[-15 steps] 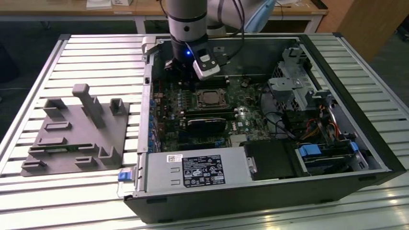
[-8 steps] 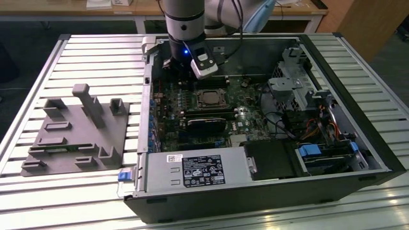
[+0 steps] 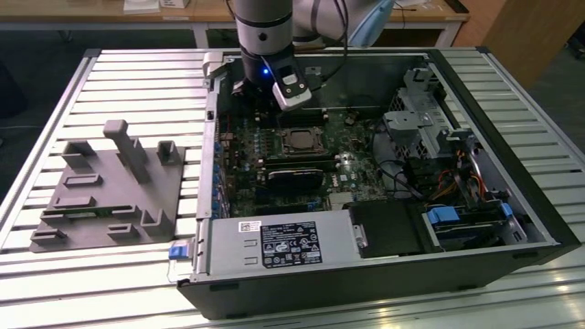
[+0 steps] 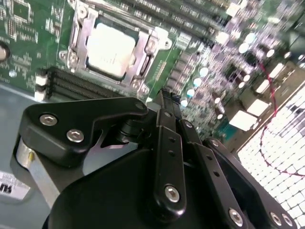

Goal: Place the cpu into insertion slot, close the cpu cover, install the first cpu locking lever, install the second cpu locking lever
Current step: 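Install the first cpu locking lever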

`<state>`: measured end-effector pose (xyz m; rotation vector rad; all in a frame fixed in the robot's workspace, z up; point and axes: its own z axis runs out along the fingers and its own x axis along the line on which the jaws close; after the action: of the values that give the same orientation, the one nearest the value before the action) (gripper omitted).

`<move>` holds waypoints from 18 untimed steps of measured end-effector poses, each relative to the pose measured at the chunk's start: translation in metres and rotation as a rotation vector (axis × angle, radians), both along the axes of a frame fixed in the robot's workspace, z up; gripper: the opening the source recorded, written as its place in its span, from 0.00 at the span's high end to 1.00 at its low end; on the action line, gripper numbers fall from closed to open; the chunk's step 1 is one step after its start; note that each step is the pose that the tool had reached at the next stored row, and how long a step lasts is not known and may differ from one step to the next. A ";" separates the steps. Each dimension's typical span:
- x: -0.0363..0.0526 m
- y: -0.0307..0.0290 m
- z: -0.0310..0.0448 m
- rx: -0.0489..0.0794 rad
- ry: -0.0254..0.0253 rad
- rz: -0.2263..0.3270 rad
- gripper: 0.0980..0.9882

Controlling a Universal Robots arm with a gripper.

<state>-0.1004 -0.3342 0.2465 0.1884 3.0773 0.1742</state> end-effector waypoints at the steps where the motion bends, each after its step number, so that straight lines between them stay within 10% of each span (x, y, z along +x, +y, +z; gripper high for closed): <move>1: -0.0008 0.0000 -0.0001 0.014 0.0000 0.000 0.99; 18: -0.0094 -0.0025 -0.0024 0.226 0.0004 0.026 0.99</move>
<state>-0.1098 -0.3367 0.2441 0.1581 3.0552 0.5243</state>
